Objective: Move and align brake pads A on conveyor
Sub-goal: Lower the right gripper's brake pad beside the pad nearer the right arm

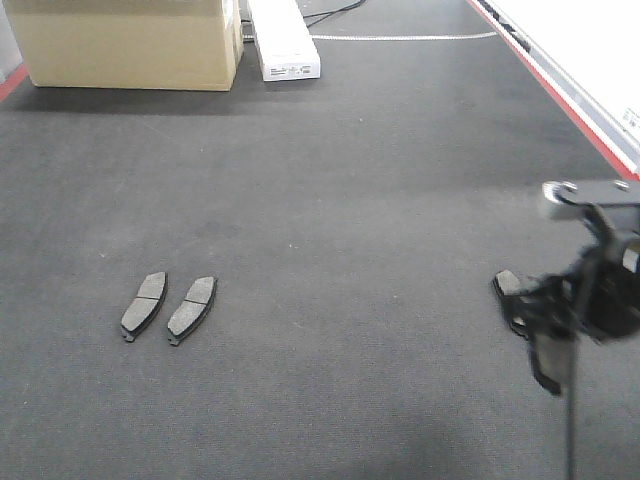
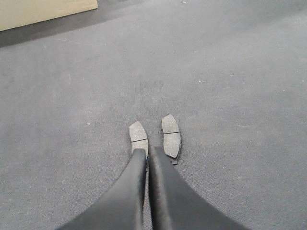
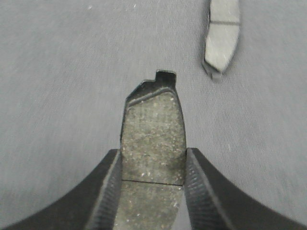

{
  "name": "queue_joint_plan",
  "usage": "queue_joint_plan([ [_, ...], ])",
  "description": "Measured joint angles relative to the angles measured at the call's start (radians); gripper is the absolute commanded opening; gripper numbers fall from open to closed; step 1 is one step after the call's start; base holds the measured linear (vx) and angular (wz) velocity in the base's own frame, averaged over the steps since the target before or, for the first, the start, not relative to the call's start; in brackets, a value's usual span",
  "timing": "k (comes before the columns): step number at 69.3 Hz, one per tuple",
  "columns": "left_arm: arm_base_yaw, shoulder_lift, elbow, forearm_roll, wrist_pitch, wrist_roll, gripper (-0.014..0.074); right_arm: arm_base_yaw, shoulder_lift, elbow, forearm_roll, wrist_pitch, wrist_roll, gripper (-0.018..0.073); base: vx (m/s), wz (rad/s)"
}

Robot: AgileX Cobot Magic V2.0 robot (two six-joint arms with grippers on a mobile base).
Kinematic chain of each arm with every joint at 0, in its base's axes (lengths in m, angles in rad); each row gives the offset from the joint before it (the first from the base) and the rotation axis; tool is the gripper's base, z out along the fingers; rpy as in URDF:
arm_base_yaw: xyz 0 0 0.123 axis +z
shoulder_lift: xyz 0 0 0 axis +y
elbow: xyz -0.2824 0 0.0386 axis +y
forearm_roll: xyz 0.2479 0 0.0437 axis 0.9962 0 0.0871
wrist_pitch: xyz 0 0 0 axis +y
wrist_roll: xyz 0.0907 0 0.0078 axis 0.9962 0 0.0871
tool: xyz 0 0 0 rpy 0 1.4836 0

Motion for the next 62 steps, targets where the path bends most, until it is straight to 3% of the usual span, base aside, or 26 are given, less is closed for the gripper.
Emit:
queue_joint_plan([
  [36, 0.0, 0.0, 0.0, 0.0, 0.0, 0.0, -0.0006, 0.0, 0.488, -0.384, -0.074, 0.034, -0.014, -0.001, 0.0, 0.0],
  [62, 0.0, 0.0, 0.0, 0.0, 0.0, 0.0, -0.0006, 0.0, 0.701, -0.539, -0.125, 0.046, -0.028, -0.001, 0.0, 0.0],
])
